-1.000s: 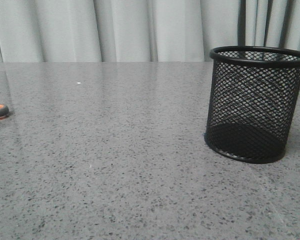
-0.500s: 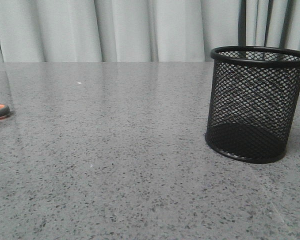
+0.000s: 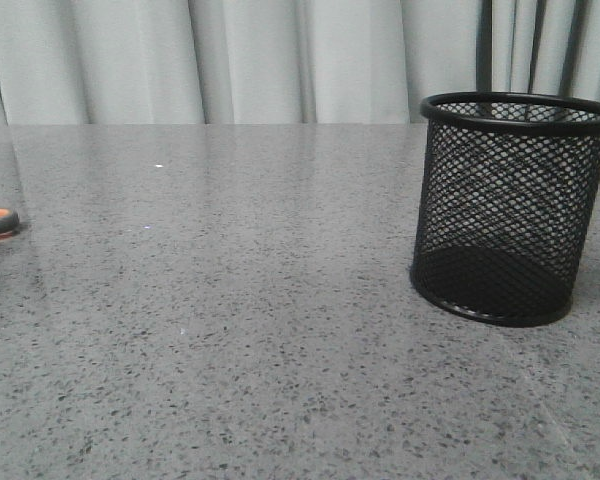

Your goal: Put scissors into bucket

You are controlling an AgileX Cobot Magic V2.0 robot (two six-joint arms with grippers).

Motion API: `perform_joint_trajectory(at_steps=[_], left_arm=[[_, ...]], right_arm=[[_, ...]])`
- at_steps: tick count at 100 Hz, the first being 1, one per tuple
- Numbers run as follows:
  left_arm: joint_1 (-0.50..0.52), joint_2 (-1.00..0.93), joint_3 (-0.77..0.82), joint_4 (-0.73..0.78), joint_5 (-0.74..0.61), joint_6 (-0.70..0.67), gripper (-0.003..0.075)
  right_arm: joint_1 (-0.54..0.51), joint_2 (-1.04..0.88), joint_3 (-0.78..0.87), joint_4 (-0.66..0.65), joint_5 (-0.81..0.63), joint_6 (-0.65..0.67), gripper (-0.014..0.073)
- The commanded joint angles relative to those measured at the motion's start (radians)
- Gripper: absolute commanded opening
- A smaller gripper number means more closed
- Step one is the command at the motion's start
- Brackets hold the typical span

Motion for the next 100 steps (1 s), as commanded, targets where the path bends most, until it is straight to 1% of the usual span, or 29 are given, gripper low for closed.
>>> perform_joint_trajectory(at_steps=[1, 6, 11, 19, 31, 38, 41, 46, 53, 58, 68, 73, 78, 83, 88, 93, 96, 100], left_arm=[[-0.120, 0.072, -0.079, 0.226, 0.074, 0.011, 0.0315], [-0.190, 0.112, -0.095, 0.345, 0.125, 0.020, 0.0315], [-0.249, 0.144, -0.104, 0.416, 0.161, 0.057, 0.0314], [-0.310, 0.187, -0.111, 0.447, 0.176, 0.079, 0.0314], [-0.319, 0.230, -0.111, 0.385, 0.179, 0.123, 0.0312], [-0.316, 0.242, -0.111, 0.308, 0.184, 0.166, 0.0308], [-0.311, 0.244, -0.111, 0.251, 0.184, 0.193, 0.0291], [-0.294, 0.246, -0.111, 0.141, 0.206, 0.295, 0.0225], [-0.266, 0.247, -0.111, 0.065, 0.249, 0.382, 0.0143], [-0.245, 0.247, -0.111, 0.062, 0.251, 0.382, 0.0121], [-0.202, 0.247, -0.124, 0.062, 0.243, 0.382, 0.0124], [-0.188, 0.247, -0.133, 0.062, 0.227, 0.382, 0.0141], [-0.185, 0.248, -0.143, 0.062, 0.212, 0.382, 0.0185], [-0.185, 0.252, -0.152, 0.062, 0.204, 0.382, 0.0260], [-0.185, 0.255, -0.158, 0.059, 0.200, 0.382, 0.0356], [-0.185, 0.261, -0.162, 0.075, 0.187, 0.382, 0.0417], [-0.185, 0.261, -0.162, 0.099, 0.174, 0.382, 0.0434], [-0.185, 0.261, -0.162, 0.152, 0.154, 0.382, 0.0428]], right_arm=[[0.013, 0.011, -0.037, -0.003, -0.089, -0.002, 0.0281], [0.018, 0.011, -0.037, -0.003, -0.089, -0.002, 0.0281], [0.025, 0.011, -0.037, -0.003, -0.089, -0.002, 0.0281], [0.035, 0.011, -0.037, -0.003, -0.089, -0.002, 0.0281], [0.049, 0.011, -0.037, -0.003, -0.089, -0.002, 0.0281], [0.060, 0.011, -0.037, -0.003, -0.089, -0.002, 0.0281], [0.067, 0.011, -0.037, -0.003, -0.089, -0.002, 0.0281], [0.075, 0.011, -0.037, -0.003, -0.087, -0.002, 0.0281], [0.087, 0.011, -0.037, -0.003, -0.083, -0.002, 0.0281], [0.095, 0.011, -0.037, -0.005, -0.083, -0.002, 0.0281], [0.110, 0.011, -0.037, -0.005, -0.083, -0.002, 0.0281], [0.119, 0.011, -0.037, -0.005, -0.083, -0.002, 0.0281], [0.129, 0.011, -0.037, -0.005, -0.083, -0.002, 0.0281], [0.135, 0.011, -0.037, -0.005, -0.083, -0.002, 0.0281], [0.141, 0.011, -0.037, -0.005, -0.083, -0.002, 0.0281], [0.143, 0.011, -0.037, -0.005, -0.080, -0.002, 0.0281], [0.143, 0.011, -0.037, -0.005, -0.079, -0.002, 0.0281], [0.143, 0.011, -0.037, -0.005, -0.075, -0.002, 0.0281]])
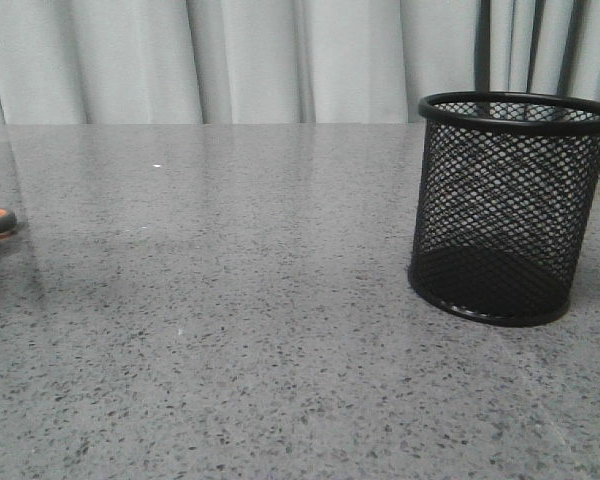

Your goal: Put scissors into bucket

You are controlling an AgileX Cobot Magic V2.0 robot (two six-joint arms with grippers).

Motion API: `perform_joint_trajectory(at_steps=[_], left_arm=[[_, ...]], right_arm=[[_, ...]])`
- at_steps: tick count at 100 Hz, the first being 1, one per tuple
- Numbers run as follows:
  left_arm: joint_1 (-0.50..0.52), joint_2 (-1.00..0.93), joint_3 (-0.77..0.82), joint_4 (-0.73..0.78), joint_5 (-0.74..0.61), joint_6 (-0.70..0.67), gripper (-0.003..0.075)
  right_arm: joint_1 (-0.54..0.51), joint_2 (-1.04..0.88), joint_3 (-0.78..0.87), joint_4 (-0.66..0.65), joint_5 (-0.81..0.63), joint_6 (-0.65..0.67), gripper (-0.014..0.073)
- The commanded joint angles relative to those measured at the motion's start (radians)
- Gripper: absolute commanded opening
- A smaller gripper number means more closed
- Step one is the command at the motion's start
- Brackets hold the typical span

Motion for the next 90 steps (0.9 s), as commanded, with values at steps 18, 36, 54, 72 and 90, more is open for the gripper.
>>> perform_joint_trajectory(at_steps=[18, 36, 54, 72, 90], left_arm=[[0.003, -0.010, -0.041, 0.182, -0.060, -0.060, 0.0295], [0.007, -0.005, -0.043, 0.117, -0.052, -0.148, 0.0265], [0.059, 0.032, -0.057, 0.034, -0.032, -0.139, 0.0365], [0.170, 0.095, -0.116, -0.133, -0.030, -0.043, 0.0408], [0.209, 0.202, -0.155, -0.159, 0.012, 0.013, 0.0408]], right_arm=[[0.002, 0.011, -0.037, -0.005, -0.056, -0.002, 0.0281], [0.002, 0.011, -0.037, -0.005, -0.056, -0.002, 0.0281], [0.002, 0.011, -0.037, -0.005, -0.056, -0.002, 0.0281], [0.002, 0.011, -0.037, -0.008, -0.050, -0.002, 0.0281], [0.002, 0.011, -0.037, -0.009, -0.039, -0.002, 0.0281]])
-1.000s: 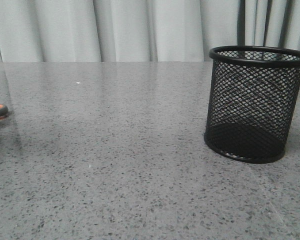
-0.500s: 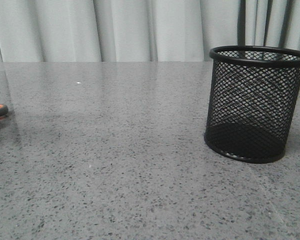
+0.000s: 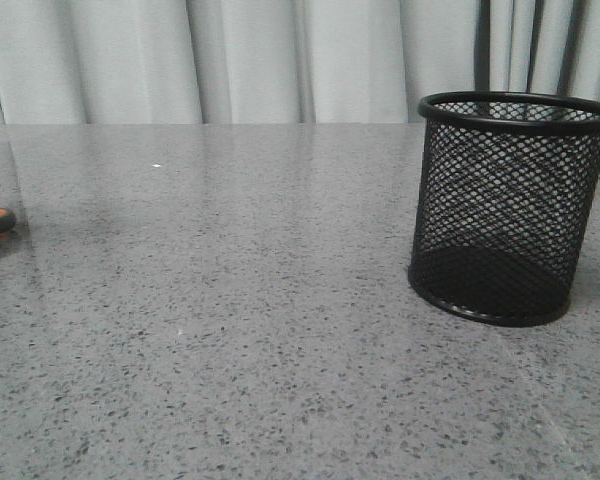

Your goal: Put scissors into bucket

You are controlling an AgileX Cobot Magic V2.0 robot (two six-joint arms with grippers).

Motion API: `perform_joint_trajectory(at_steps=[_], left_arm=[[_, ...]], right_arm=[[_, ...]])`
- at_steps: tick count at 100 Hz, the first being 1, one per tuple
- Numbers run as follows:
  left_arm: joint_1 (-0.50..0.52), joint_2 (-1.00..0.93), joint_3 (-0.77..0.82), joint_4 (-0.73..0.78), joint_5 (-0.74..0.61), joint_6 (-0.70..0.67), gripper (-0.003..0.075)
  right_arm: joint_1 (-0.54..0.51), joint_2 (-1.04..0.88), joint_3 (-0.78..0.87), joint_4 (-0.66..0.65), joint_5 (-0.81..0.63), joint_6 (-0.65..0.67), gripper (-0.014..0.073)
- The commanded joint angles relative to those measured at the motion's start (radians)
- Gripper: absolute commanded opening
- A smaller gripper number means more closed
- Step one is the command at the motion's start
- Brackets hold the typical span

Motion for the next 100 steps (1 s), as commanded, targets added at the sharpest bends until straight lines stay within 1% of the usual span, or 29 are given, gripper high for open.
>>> perform_joint_trajectory(at_steps=[1, 8, 12, 19, 27, 31, 44, 59, 79, 100], left_arm=[[0.017, 0.031, -0.042, -0.020, 0.001, 0.033, 0.0408], [0.028, 0.065, -0.043, -0.016, 0.017, 0.056, 0.0408], [0.035, 0.079, -0.043, -0.016, 0.032, 0.097, 0.0408], [0.045, 0.093, -0.043, -0.028, 0.061, 0.205, 0.0408], [0.067, 0.093, -0.043, -0.076, 0.091, 0.365, 0.0408], [0.082, 0.093, -0.043, -0.095, 0.096, 0.402, 0.0409], [0.123, 0.093, -0.043, -0.127, 0.092, 0.404, 0.0410], [0.158, 0.097, -0.043, -0.183, 0.087, 0.404, 0.0410], [0.158, 0.137, -0.043, -0.236, 0.095, 0.406, 0.0410], [0.158, 0.181, -0.043, -0.233, 0.102, 0.406, 0.0410]], right_arm=[[0.002, 0.011, -0.037, -0.009, -0.063, -0.002, 0.0281], [0.002, 0.011, -0.037, -0.009, -0.059, -0.002, 0.0281], [0.002, 0.011, -0.037, -0.009, -0.054, -0.004, 0.0281], [0.012, 0.011, -0.037, -0.017, -0.052, -0.004, 0.0281], [0.023, 0.011, -0.037, -0.022, -0.051, -0.004, 0.0280], [0.029, 0.011, -0.037, -0.030, -0.051, -0.004, 0.0280], [0.032, 0.011, -0.037, -0.054, -0.051, -0.004, 0.0280], [0.032, 0.011, -0.037, -0.054, -0.051, -0.004, 0.0280], [0.050, 0.011, -0.037, -0.054, -0.051, -0.004, 0.0280], [0.052, 0.011, -0.037, -0.054, -0.048, -0.004, 0.0280]])
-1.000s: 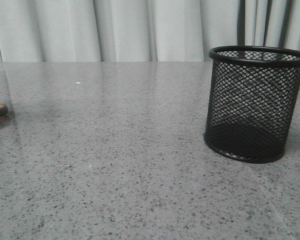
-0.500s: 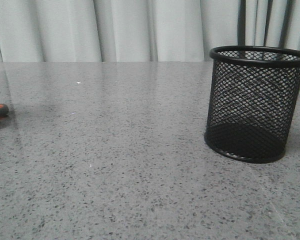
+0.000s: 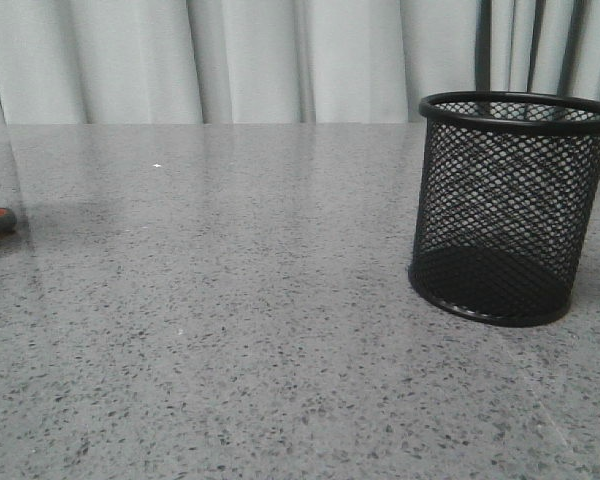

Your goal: Put scissors into bucket

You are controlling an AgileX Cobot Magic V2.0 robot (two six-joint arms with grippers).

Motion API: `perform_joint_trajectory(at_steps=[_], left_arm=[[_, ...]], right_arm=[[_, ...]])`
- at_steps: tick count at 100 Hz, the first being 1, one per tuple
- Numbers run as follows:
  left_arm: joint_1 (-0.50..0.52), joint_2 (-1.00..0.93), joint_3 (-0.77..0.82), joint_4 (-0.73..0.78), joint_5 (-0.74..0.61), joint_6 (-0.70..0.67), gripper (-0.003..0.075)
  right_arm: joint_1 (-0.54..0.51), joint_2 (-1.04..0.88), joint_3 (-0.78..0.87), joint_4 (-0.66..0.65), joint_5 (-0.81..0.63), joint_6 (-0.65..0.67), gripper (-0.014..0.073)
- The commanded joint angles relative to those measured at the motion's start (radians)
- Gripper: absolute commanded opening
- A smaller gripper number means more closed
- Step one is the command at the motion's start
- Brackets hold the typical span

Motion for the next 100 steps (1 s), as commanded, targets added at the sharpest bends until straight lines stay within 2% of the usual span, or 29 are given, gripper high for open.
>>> perform_joint_trajectory(at_steps=[1, 45, 100], left_arm=[[0.004, -0.017, -0.028, -0.023, 0.001, -0.002, 0.0410], [0.059, 0.016, -0.030, -0.012, -0.020, -0.002, 0.0410], [0.059, 0.076, -0.032, -0.071, -0.062, -0.002, 0.0410]], right_arm=[[-0.001, 0.011, -0.037, -0.009, -0.071, -0.004, 0.0280], [-0.001, 0.011, -0.037, -0.009, -0.069, -0.004, 0.0280], [-0.001, 0.011, -0.037, -0.009, -0.054, -0.004, 0.0280]])
